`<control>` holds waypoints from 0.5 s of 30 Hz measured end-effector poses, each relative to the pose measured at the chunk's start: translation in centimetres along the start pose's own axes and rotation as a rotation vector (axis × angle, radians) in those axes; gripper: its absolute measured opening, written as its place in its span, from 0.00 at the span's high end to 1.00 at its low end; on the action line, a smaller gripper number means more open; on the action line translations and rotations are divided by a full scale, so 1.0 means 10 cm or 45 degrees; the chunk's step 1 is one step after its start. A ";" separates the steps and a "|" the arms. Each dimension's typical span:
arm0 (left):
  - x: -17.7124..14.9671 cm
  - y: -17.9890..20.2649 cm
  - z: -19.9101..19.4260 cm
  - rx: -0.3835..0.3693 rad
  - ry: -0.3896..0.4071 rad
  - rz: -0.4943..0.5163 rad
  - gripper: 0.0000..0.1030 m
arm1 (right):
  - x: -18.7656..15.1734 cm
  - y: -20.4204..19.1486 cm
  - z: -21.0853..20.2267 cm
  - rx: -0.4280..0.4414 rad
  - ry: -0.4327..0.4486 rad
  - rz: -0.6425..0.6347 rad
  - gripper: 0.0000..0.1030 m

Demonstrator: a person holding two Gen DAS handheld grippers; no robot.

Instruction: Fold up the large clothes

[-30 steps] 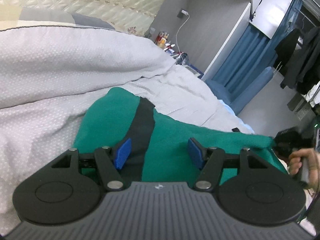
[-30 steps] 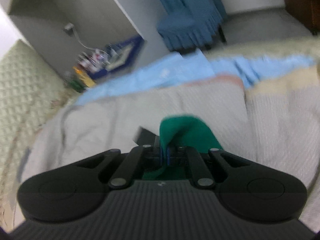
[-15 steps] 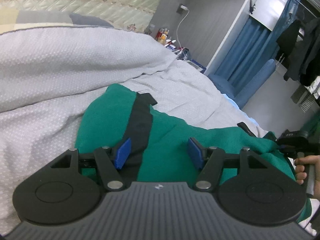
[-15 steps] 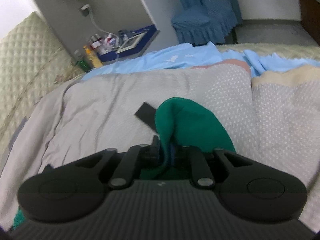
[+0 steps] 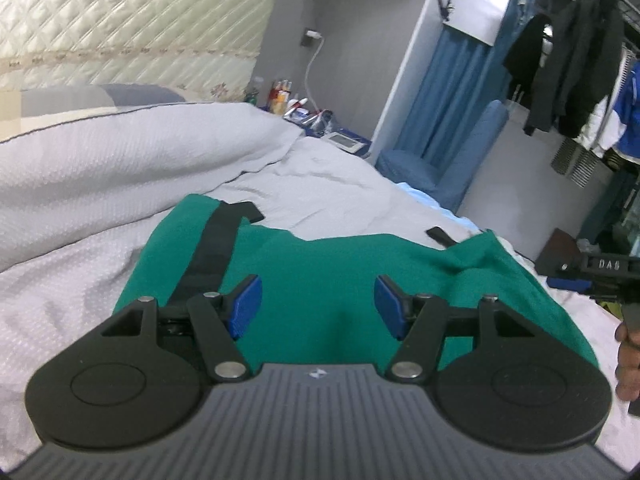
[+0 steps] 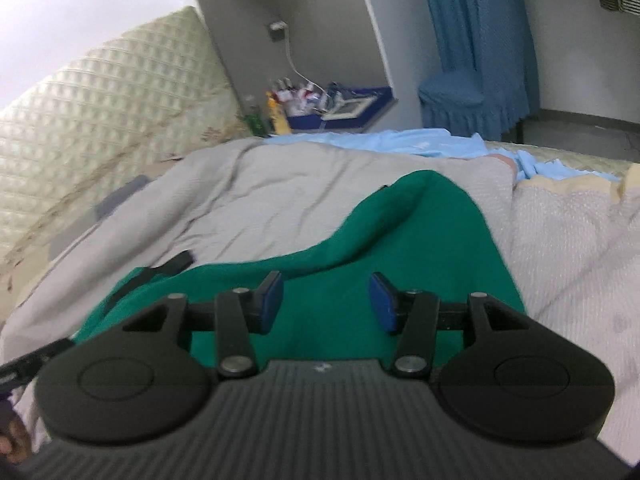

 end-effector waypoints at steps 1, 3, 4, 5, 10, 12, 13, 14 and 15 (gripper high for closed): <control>-0.01 0.04 -0.06 -0.009 0.003 0.009 0.35 | -0.06 -0.06 -0.05 0.010 -0.008 -0.009 0.50; -0.05 0.13 -0.16 -0.020 0.007 0.032 0.35 | -0.16 -0.18 -0.17 0.044 -0.002 -0.036 0.50; -0.07 0.16 -0.19 -0.020 0.007 0.044 0.35 | -0.20 -0.24 -0.21 0.052 0.003 -0.063 0.50; -0.09 0.20 -0.22 -0.019 0.007 0.055 0.35 | -0.24 -0.29 -0.25 0.053 0.007 -0.094 0.50; -0.16 0.26 -0.21 -0.005 -0.005 0.100 0.35 | -0.35 -0.43 -0.37 0.071 0.045 -0.177 0.50; -0.19 0.25 -0.16 0.019 -0.016 0.112 0.35 | -0.37 -0.46 -0.39 0.072 0.066 -0.206 0.50; -0.20 0.22 -0.13 0.031 -0.024 0.113 0.35 | -0.38 -0.47 -0.38 0.070 0.073 -0.219 0.50; -0.21 0.20 -0.08 0.046 -0.036 0.115 0.35 | -0.39 -0.47 -0.36 0.065 0.077 -0.226 0.50; -0.24 0.17 -0.04 0.065 -0.054 0.122 0.35 | -0.40 -0.46 -0.34 0.060 0.078 -0.231 0.50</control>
Point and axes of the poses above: each gripper's, at about its wrist camera, not at the fingertips, and z roughly the way its jaws point, y to its right, x to its top, the point moved 7 cm from there along z, roughly the way its jaws point, and after that the axes turned 5 degrees about -x, right-handed, at the moved point
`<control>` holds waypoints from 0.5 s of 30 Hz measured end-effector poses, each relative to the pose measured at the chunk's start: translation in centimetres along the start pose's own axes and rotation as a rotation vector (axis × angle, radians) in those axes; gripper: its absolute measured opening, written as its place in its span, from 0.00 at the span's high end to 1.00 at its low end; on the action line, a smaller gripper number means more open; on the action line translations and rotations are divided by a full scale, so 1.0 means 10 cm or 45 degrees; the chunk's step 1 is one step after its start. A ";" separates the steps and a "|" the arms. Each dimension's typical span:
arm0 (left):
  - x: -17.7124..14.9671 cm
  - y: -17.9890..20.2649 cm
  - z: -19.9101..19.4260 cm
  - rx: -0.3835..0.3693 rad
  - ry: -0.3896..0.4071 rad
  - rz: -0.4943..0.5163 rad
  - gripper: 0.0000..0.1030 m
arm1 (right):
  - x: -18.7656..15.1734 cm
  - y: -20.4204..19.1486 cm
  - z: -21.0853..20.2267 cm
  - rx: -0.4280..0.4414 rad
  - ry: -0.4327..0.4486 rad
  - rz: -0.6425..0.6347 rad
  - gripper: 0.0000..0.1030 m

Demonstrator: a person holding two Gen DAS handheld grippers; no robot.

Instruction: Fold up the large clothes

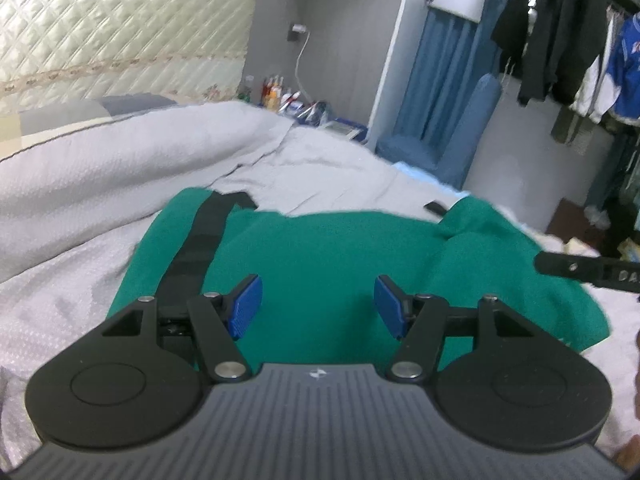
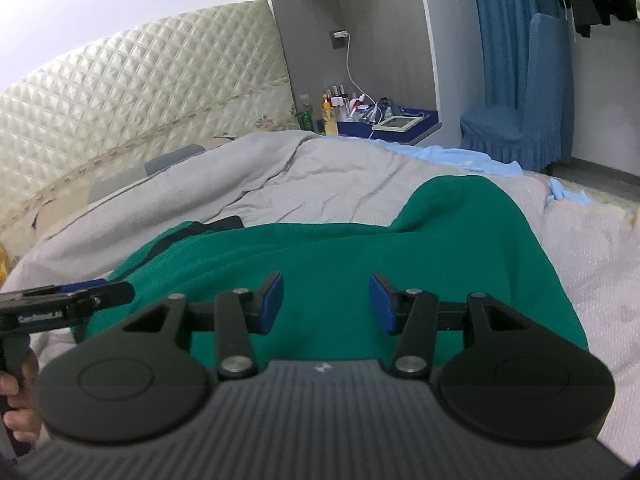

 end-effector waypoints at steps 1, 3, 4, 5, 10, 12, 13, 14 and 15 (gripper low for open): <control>-0.04 -0.02 0.06 0.025 -0.025 0.011 0.35 | -0.02 0.01 0.04 -0.009 -0.004 -0.010 0.51; -0.12 -0.01 0.15 0.058 -0.048 0.062 0.35 | -0.08 0.02 0.14 -0.033 -0.030 -0.027 0.51; -0.14 -0.01 0.20 0.075 -0.055 0.090 0.35 | -0.13 0.04 0.22 -0.040 -0.060 -0.022 0.51; -0.16 -0.01 0.24 0.089 -0.065 0.109 0.35 | -0.19 0.05 0.30 -0.042 -0.095 -0.010 0.51; -0.25 -0.07 0.43 0.095 -0.130 0.078 0.34 | -0.39 0.07 0.52 -0.031 -0.159 0.035 0.50; -0.28 -0.10 0.48 0.094 -0.141 0.065 0.34 | -0.43 0.04 0.56 -0.043 -0.170 -0.003 0.50; -0.28 -0.10 0.49 0.094 -0.136 0.065 0.34 | -0.44 0.04 0.57 -0.048 -0.170 -0.003 0.50; -0.28 -0.10 0.48 0.094 -0.133 0.063 0.34 | -0.45 0.04 0.57 -0.050 -0.168 0.001 0.50; -0.27 -0.10 0.46 0.092 -0.128 0.057 0.34 | -0.45 0.04 0.57 -0.051 -0.167 0.006 0.50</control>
Point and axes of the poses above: each gripper's, at about its wrist camera, not at the fingertips, and z roughly the way its jaws point, y to its right, x to its top, the point moved 7 cm from there along z, roughly the way its jaws point, and after that the axes turned 5 degrees about -x, right-handed, at the moved point
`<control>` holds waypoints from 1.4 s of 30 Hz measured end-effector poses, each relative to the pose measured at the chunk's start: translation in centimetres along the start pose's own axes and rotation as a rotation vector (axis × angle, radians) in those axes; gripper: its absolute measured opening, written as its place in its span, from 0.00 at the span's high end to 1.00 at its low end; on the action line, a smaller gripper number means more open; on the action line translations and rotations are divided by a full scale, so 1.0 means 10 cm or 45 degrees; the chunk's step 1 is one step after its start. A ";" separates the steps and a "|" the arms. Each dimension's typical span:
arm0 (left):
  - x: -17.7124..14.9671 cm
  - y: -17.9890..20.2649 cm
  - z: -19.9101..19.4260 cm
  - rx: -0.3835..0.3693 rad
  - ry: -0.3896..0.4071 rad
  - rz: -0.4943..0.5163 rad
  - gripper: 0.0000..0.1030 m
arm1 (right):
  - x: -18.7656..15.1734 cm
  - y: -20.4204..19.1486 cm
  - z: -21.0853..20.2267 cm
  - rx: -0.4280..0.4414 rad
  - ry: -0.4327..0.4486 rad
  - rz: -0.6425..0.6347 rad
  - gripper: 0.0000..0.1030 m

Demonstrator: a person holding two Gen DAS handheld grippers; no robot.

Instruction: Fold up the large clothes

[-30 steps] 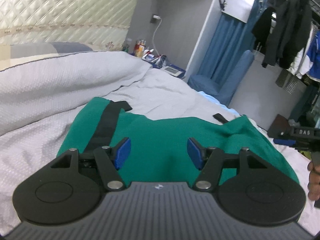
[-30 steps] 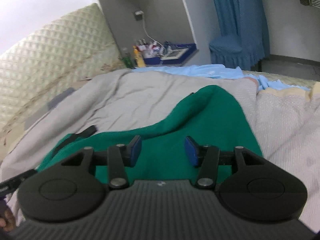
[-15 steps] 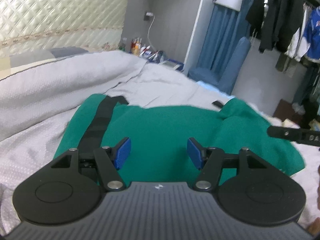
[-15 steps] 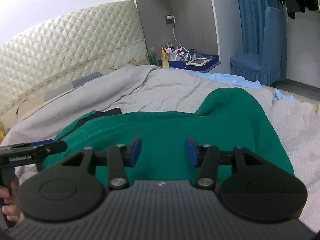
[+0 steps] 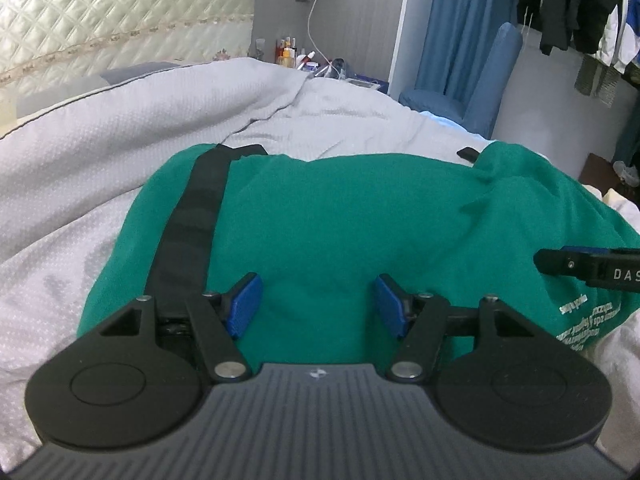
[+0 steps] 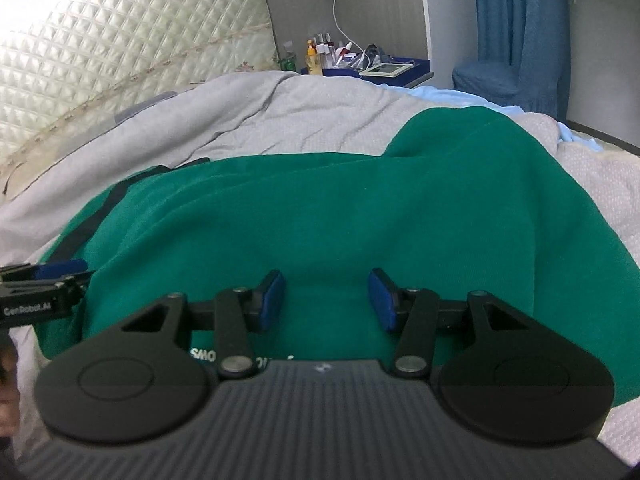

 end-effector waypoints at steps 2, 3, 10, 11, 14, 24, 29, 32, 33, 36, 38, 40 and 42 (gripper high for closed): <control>0.02 -0.02 -0.06 -0.017 0.016 -0.034 0.34 | 0.01 0.01 -0.03 0.002 0.000 0.023 0.50; 0.03 -0.04 -0.11 -0.031 0.023 -0.061 0.34 | 0.01 0.02 -0.07 0.006 -0.007 0.046 0.50; 0.08 -0.18 -0.58 -0.158 0.067 -0.335 0.31 | 0.05 0.05 -0.50 0.108 -0.009 0.229 0.27; 0.06 -0.20 -0.63 -0.171 0.065 -0.372 0.30 | 0.03 0.05 -0.56 0.121 -0.013 0.258 0.27; -0.03 -0.25 -0.77 -0.190 0.059 -0.468 0.27 | -0.03 0.04 -0.69 0.163 -0.033 0.350 0.23; -0.41 -0.65 -0.64 -0.404 -0.042 -1.111 0.23 | -0.33 0.31 -0.55 0.383 -0.207 0.935 0.14; -0.64 -0.79 -0.47 -0.488 -0.106 -1.383 0.20 | -0.51 0.46 -0.38 0.436 -0.266 1.236 0.13; -0.74 -0.82 -0.43 -0.500 -0.124 -1.492 0.19 | -0.63 0.52 -0.24 0.399 -0.312 1.332 0.12; -0.75 -0.83 -0.42 -0.499 -0.127 -1.509 0.18 | -0.66 0.51 -0.19 0.395 -0.326 1.359 0.13; -0.83 -0.85 -0.36 -0.477 -0.170 -1.548 0.14 | -0.70 0.53 -0.08 0.385 -0.323 1.421 0.14; -0.86 -0.89 -0.29 -0.479 -0.192 -1.576 0.14 | -0.65 0.58 -0.09 0.381 -0.262 1.450 0.13; -0.84 -0.96 -0.25 -0.473 -0.161 -1.598 0.14 | -0.59 0.60 -0.10 0.392 -0.233 1.472 0.13; -0.79 -1.01 -0.24 -0.456 -0.114 -1.593 0.15 | -0.59 0.65 -0.11 0.388 -0.211 1.500 0.15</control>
Point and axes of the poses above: each gripper's, at about its wrist camera, not at the fingertips, and z roughly the way its jaws point, y to its right, x to its top, the point moved 7 cm from there along z, roughly the way its jaws point, and after that the axes turned 5 degrees about -x, right-handed, at the moved point
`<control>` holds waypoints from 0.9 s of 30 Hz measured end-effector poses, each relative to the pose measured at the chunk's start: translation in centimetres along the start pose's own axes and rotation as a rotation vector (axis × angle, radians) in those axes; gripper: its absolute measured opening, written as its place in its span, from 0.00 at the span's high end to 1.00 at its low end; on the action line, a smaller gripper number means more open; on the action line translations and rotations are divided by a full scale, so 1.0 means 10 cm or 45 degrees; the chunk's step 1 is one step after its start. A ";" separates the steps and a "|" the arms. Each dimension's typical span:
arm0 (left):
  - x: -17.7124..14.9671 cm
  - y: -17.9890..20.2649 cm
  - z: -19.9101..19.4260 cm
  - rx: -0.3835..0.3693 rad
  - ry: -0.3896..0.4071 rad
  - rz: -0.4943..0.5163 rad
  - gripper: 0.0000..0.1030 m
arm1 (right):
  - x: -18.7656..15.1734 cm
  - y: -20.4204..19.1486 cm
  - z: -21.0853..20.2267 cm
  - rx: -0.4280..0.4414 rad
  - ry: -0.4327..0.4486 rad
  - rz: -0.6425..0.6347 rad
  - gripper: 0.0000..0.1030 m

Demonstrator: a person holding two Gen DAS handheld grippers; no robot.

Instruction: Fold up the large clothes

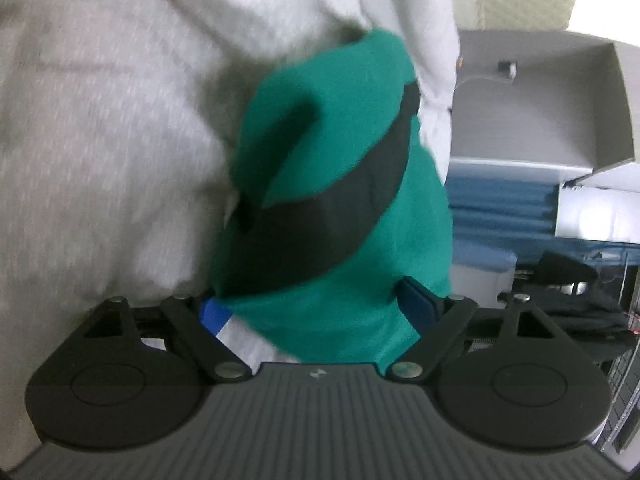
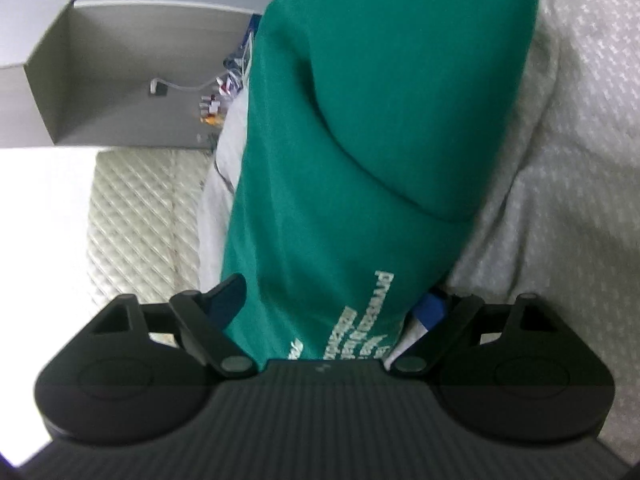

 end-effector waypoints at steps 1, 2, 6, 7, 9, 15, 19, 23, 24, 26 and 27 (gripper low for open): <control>0.03 0.02 0.00 0.005 0.019 0.024 0.15 | 0.01 0.01 -0.02 -0.011 0.030 -0.002 0.15; 0.06 0.03 0.00 0.007 0.040 0.055 0.15 | 0.03 0.02 -0.05 -0.026 0.059 -0.016 0.15; 0.12 0.07 0.08 0.025 0.093 0.134 0.17 | 0.10 0.08 -0.03 -0.044 0.081 -0.023 0.15; 0.15 0.09 0.10 0.031 0.112 0.160 0.20 | 0.10 0.08 0.00 -0.054 0.084 -0.033 0.15; 0.21 0.14 0.12 0.075 0.145 0.248 0.27 | 0.13 0.04 0.08 -0.074 0.073 -0.068 0.17; 0.20 0.27 0.06 0.097 0.209 0.342 0.50 | 0.16 0.01 0.11 -0.091 0.048 -0.100 0.48; 0.08 0.39 -0.16 0.059 0.252 0.393 0.59 | 0.09 -0.17 -0.05 -0.070 0.091 -0.217 0.66; -0.08 0.52 -0.47 -0.002 0.273 0.435 0.61 | -0.01 -0.32 -0.32 -0.029 0.148 -0.323 0.76; -0.13 0.55 -0.54 -0.014 0.269 0.445 0.61 | -0.03 -0.36 -0.40 -0.021 0.164 -0.348 0.78; -0.23 0.61 -0.72 -0.027 0.259 0.478 0.61 | -0.08 -0.40 -0.57 -0.002 0.184 -0.388 0.80; -0.28 0.64 -0.80 -0.033 0.251 0.482 0.61 | -0.12 -0.37 -0.66 0.003 0.187 -0.394 0.81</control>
Point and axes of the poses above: each gripper's, at about its wrist camera, not at the fingertips, and z roughly the way its jaws point, y to its right, x to its top, the point moved 7 cm from there along z, roughly the way its jaws point, and after that the axes turned 5 degrees about -x, right-handed, at the moved point
